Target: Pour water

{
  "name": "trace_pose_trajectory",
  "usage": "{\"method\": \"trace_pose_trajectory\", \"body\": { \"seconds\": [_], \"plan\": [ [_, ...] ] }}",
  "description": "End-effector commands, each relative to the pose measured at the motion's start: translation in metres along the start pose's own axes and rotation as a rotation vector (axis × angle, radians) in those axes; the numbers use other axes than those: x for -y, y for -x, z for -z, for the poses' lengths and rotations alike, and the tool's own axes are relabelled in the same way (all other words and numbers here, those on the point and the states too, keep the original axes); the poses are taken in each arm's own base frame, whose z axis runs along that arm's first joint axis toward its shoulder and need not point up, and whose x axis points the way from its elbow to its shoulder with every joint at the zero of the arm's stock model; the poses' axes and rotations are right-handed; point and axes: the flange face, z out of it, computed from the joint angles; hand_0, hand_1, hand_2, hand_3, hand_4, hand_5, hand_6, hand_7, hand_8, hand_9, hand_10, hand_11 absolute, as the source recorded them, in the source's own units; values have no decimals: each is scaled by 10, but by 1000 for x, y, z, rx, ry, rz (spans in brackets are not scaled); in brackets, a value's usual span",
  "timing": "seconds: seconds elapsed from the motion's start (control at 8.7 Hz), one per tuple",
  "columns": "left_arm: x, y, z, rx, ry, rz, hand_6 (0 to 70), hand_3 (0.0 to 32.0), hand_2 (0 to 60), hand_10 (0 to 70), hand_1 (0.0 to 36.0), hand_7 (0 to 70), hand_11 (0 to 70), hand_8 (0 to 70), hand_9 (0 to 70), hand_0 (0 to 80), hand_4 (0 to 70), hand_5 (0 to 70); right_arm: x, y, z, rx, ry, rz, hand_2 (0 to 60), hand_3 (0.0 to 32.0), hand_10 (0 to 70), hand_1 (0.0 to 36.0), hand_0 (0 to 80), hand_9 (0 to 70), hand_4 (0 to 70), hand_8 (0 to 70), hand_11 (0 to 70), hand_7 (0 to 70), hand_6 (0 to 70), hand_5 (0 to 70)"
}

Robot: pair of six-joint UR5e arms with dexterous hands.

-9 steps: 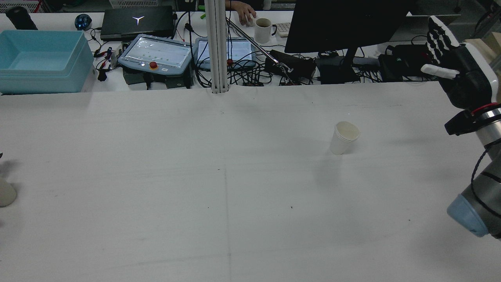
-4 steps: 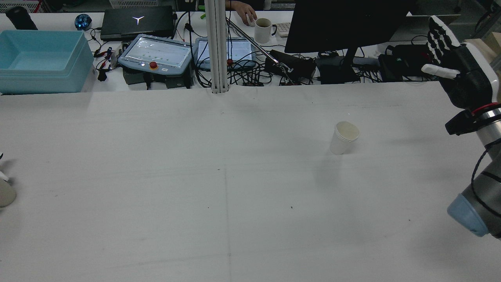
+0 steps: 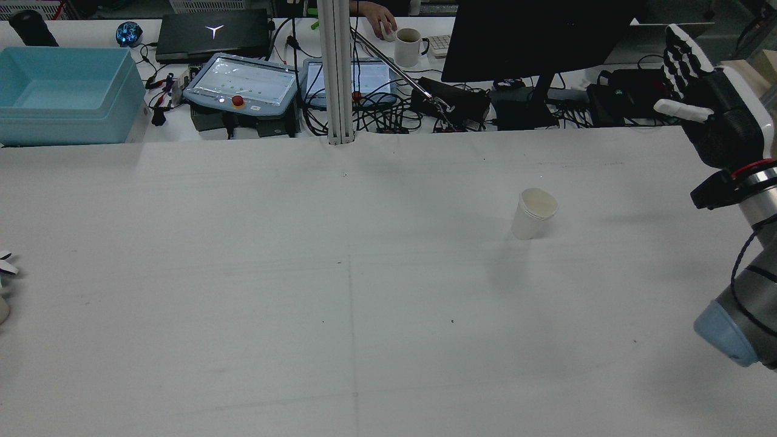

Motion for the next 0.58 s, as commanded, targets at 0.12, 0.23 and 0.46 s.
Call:
{"method": "trace_pose_trajectory", "body": {
  "seconds": [0.12,0.23,0.46],
  "plan": [
    [0,-1,1,2,-6,8,236,0,589,104,180,443,155,108,195,446,466,700,-1,1,0,1,2,-1,56,62,0,128,461,0,0,0,0,35,0,116],
    [1,-1,2,3,-7,8,230,0,560,101,178,439,150,105,193,450,457,700,-2,2,0,3,3,-2,56,62,0,127,462,0,0,0,0,36,0,116],
    [3,-1,6,3,-15,53,226,0,542,100,175,435,149,105,192,453,456,700,-3,1,-1,3,6,-4,55,60,0,127,462,0,0,0,0,37,0,118]
  ]
}}
